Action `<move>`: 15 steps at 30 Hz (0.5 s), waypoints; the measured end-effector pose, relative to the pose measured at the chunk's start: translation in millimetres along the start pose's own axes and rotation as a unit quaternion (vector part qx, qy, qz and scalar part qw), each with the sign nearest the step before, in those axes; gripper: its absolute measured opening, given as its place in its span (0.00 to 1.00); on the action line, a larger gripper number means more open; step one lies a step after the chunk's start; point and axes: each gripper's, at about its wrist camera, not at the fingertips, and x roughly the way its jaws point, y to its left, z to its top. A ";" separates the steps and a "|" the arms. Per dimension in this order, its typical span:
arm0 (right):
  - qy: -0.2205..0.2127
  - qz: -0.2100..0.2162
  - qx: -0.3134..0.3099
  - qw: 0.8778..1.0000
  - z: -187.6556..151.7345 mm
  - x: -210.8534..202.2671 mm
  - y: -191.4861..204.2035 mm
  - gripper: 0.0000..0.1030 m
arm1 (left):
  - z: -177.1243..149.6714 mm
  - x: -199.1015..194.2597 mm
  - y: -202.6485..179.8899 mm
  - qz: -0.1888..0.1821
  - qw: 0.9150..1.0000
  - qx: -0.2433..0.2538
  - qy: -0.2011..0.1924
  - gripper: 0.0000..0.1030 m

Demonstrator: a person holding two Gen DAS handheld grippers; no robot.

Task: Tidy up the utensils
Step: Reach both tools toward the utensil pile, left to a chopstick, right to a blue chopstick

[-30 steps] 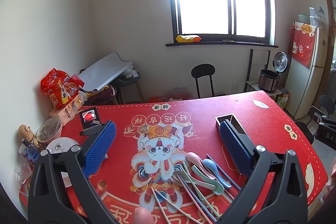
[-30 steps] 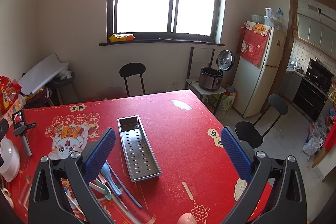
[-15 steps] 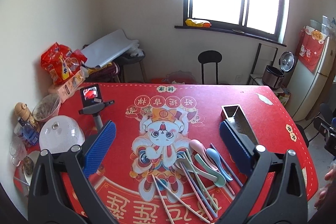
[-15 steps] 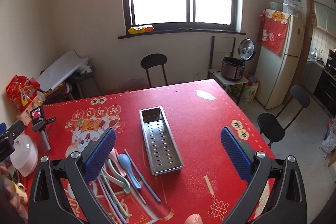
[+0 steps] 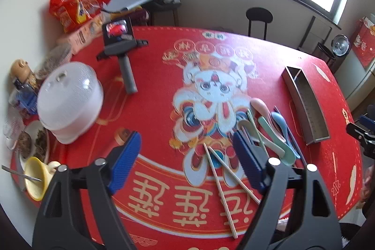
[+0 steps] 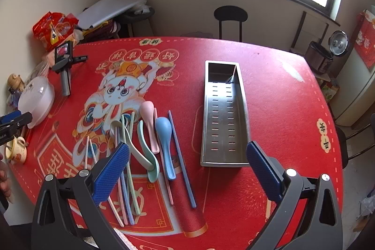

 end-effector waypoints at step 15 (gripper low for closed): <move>0.137 0.068 -0.015 0.988 -54.5 83.4 5.8 0.54 | -85.8 111.9 -33.7 -0.111 0.974 0.004 0.196 0.30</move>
